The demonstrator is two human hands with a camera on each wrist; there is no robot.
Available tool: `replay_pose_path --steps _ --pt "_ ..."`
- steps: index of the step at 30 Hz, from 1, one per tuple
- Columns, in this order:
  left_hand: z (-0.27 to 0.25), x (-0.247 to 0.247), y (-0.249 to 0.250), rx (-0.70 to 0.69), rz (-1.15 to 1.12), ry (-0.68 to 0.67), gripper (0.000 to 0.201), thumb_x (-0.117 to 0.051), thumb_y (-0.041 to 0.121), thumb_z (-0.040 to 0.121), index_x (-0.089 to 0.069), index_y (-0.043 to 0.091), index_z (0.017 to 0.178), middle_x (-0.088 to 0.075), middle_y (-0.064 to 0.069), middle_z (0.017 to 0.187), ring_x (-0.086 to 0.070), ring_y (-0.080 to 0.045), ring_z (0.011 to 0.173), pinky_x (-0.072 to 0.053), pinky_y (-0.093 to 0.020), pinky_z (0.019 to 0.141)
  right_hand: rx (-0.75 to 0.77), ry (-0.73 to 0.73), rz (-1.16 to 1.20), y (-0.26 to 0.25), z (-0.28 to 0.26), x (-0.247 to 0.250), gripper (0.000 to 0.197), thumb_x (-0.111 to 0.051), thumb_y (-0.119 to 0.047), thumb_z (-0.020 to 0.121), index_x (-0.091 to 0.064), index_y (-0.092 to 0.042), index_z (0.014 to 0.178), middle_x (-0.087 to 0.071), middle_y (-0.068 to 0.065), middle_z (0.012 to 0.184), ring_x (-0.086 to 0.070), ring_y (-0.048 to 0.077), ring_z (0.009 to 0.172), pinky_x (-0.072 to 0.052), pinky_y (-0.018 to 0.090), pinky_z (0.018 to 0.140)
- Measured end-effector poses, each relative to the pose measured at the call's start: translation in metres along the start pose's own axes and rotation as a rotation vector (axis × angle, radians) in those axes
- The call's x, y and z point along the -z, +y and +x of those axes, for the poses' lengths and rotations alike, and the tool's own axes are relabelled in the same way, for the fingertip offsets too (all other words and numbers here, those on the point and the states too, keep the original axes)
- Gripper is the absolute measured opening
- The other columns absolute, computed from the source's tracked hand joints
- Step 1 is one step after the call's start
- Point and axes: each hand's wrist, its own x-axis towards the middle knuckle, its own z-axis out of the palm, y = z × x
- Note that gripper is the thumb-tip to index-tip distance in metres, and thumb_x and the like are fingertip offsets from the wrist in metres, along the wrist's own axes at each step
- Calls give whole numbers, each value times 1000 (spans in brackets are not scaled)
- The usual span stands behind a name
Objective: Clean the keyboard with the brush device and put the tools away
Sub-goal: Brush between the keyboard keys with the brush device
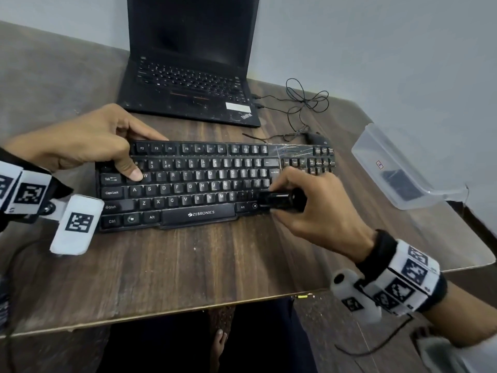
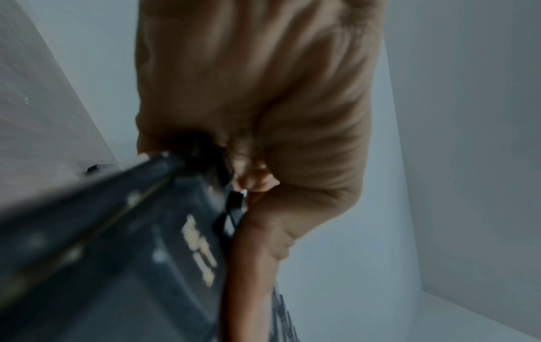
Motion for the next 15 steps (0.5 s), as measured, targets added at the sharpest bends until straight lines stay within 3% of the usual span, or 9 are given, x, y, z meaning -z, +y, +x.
replay_pose_path --steps 2,4,6,8,10,12,15 --pt "0 1 0 12 -3 -1 75 -88 12 27 -82 36 98 -80 -11 96 -77 -28 90 -63 -31 73 -80 102 17 10 3 6 28 -88 -15 77 -71 -23 98 -71 -19 80 -63 -12 71 -44 2 67" --pt "2 1 -1 19 6 -6 75 -89 7 30 -82 33 100 -79 -12 98 -77 -30 91 -63 -34 75 -146 175 13 12 3 8 27 -87 -16 76 -71 -24 96 -71 -19 80 -65 -11 73 -47 5 69" --pt "1 2 -1 20 17 -8 75 -89 2 32 -82 33 100 -79 -12 97 -77 -31 91 -63 -34 75 -121 113 27 1 -5 -2 28 -88 -15 75 -70 -23 95 -71 -19 80 -65 -11 72 -45 3 68" --pt "1 3 -2 16 4 -4 78 -87 15 25 -82 32 100 -80 -12 97 -78 -30 90 -63 -32 73 -101 72 47 -7 -13 -8 29 -89 -16 75 -69 -23 95 -73 -17 80 -68 -5 72 -47 4 66" --pt "1 3 -2 10 5 -1 79 -86 20 23 -82 32 101 -79 -12 98 -77 -29 91 -63 -32 73 -181 149 45 0 -11 -4 27 -89 -17 75 -70 -25 93 -73 -18 80 -70 -3 76 -49 6 66" --pt "0 2 -1 10 7 -1 77 -87 16 25 -82 33 100 -79 -11 98 -77 -29 91 -63 -31 72 -263 236 37 1 -9 0 26 -89 -19 75 -71 -26 93 -72 -20 79 -69 -5 79 -50 7 68" --pt "1 1 -1 -1 29 9 72 -85 -9 37 -83 34 96 -80 -11 97 -78 -26 89 -62 -28 70 -198 147 110 -22 -14 -17 28 -90 -17 77 -71 -23 96 -74 -16 82 -70 -4 76 -54 10 69"
